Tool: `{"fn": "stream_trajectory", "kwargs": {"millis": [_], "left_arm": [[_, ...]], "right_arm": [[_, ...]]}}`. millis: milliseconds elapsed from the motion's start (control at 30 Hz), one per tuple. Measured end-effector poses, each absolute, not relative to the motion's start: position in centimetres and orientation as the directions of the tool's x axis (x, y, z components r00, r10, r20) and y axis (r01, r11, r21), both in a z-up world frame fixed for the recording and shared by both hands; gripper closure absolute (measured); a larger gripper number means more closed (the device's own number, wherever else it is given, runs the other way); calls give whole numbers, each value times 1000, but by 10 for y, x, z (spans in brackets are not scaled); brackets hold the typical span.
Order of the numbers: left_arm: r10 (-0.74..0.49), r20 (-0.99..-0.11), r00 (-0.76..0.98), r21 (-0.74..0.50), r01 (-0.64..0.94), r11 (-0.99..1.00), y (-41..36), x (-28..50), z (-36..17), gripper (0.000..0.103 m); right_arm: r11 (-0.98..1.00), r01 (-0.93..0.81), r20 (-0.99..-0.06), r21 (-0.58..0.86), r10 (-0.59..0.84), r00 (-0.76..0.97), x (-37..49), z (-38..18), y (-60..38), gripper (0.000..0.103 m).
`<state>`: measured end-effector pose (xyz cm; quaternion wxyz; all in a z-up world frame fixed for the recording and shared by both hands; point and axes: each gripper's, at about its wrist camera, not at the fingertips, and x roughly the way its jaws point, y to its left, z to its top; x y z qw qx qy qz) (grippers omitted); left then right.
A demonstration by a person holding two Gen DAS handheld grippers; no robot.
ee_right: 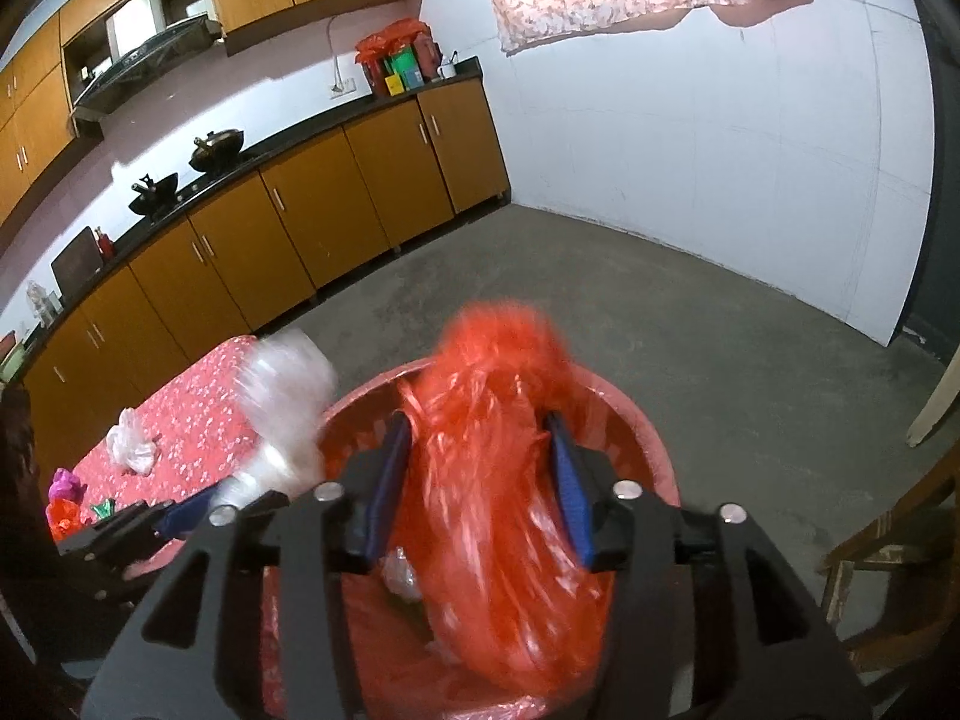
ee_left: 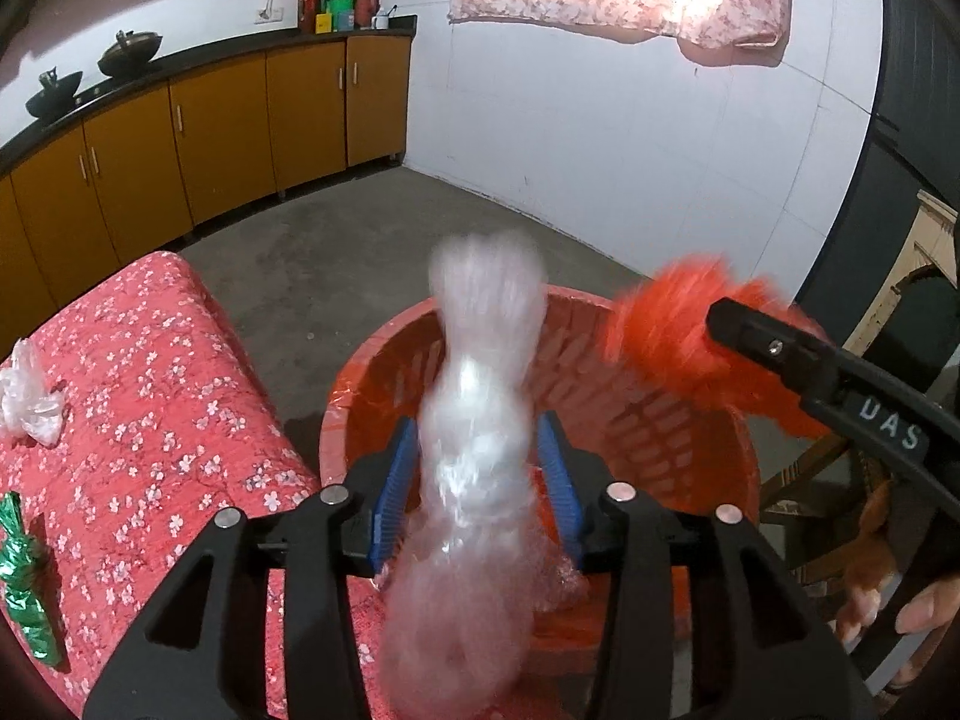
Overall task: Collect trash
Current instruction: 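Carry both bags over the orange basket and open both tools to drop them, then move both open tools back over the table toward the remaining bags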
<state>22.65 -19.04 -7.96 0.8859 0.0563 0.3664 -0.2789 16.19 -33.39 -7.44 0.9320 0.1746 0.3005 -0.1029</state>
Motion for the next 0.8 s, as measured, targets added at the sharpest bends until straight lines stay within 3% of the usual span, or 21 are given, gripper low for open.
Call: {"fn": "stream_trajectory", "kwargs": {"millis": [167, 233, 333, 533, 800], "left_arm": [[-445, -684, 577, -113, 519, 847, -184, 228, -81, 56], [-441, -682, 584, -118, 506, 854, -176, 228, -80, 54], [-415, -668, 618, -119, 462, 879, -155, 224, -77, 42], [-323, -625, 710, -71, 360, 930, -92, 204, -66, 31], [-115, -590, 799, 7, 148, 989, 17, 175, -61, 27]], "right_arm": [[912, 322, -597, 256, -112, 794, 154, -75, -338, 49], [914, 329, -596, 239, -129, 792, 153, -73, -340, 40], [920, 339, -579, 199, -169, 798, 150, -67, -334, 26], [945, 286, -559, 162, -151, 815, 151, -58, -303, 10], [979, 129, -573, 159, -15, 819, 170, -53, -225, 8]]}}
